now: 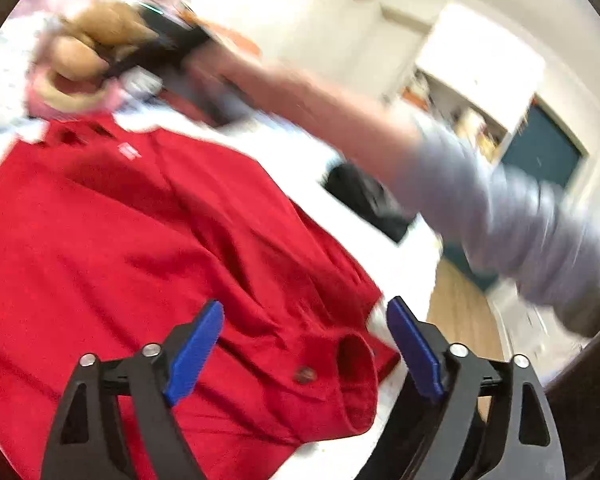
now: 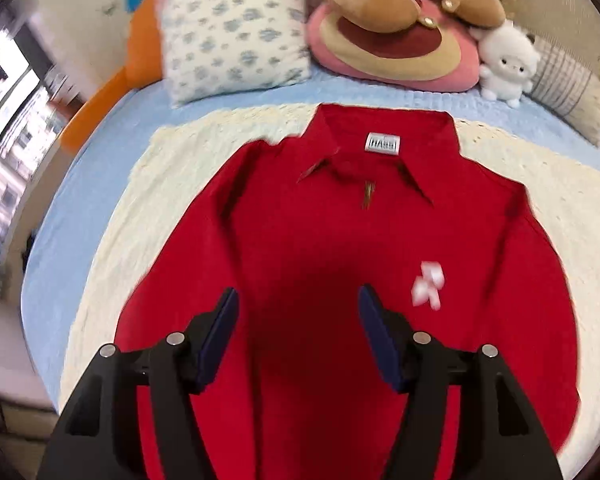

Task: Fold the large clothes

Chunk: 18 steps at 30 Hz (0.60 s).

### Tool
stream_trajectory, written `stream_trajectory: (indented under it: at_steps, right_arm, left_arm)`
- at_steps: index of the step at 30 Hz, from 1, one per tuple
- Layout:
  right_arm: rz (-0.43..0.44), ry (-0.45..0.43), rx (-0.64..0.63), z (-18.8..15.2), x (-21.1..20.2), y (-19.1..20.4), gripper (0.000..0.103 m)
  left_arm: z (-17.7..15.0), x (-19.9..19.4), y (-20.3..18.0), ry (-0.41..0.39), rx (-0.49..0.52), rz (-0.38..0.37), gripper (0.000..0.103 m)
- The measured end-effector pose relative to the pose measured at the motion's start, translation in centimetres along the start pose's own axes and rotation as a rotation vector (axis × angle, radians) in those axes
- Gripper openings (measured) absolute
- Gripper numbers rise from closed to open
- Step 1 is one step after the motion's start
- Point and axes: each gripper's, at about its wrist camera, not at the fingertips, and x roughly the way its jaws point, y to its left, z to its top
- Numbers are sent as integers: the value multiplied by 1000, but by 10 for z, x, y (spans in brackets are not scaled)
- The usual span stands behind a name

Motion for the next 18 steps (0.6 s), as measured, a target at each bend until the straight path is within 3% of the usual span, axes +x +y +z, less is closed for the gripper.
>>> stream_trajectory:
  at_steps: [3, 5, 8, 11, 15, 18]
  right_arm:
    - [-83, -27, -195, -41, -30, 44, 80]
    - [-147, -47, -322, -71, -45, 70, 80]
    - [-123, -41, -482, -111, -45, 129, 80]
    - [-110, -49, -631, -141, -25, 198, 81]
    - [-125, 30, -725, -155, 32, 247, 72]
    - [-243, 67, -791, -167, 65, 263, 68]
  left_arm:
    - [13, -50, 27, -88, -74, 142, 93]
    - [20, -84, 66, -129, -165, 243, 93]
    - [30, -108, 125, -127, -303, 401, 93]
    - [29, -108, 176, -76, -426, 500, 93]
    - [6, -99, 231, -52, -631, 419, 93]
    - [-17, -95, 246, -83, -726, 320, 93]
